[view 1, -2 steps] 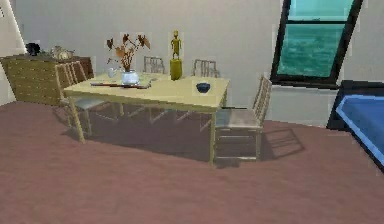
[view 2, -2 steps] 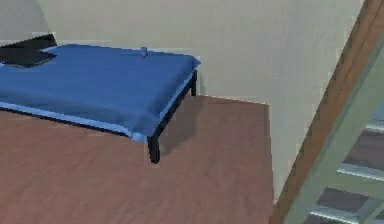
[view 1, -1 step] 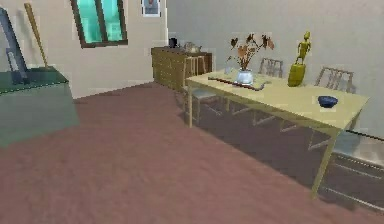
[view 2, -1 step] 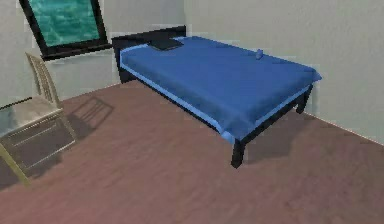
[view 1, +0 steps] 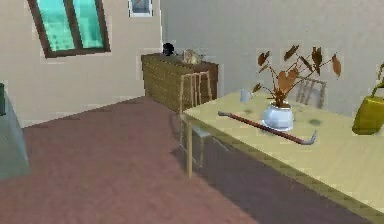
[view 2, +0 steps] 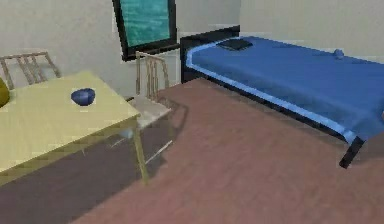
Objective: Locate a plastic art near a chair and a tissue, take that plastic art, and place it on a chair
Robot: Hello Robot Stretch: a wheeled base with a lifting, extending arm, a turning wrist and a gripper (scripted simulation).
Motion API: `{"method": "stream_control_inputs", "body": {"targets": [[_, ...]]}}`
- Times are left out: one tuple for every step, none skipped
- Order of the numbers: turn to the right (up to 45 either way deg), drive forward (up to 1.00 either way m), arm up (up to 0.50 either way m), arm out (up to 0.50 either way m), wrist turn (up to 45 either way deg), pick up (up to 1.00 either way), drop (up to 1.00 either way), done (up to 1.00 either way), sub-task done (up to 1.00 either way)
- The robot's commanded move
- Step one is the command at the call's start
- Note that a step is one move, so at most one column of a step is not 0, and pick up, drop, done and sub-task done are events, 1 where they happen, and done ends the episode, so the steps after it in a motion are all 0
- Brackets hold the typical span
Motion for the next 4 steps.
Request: {"method": "stream_control_inputs", "body": {"targets": [[-3.0,0.00,0.00,0.00,0.0,0.00,0.00,0.00,0.00],[0.0,0.95,0.00,0.00,0.0,0.00,0.00,0.00,0.00],[-45.0,0.00,0.00,0.00,0.0,0.00,0.00,0.00,0.00],[-45.0,0.00,0.00,0.00,0.0,0.00,0.00,0.00,0.00]]}}
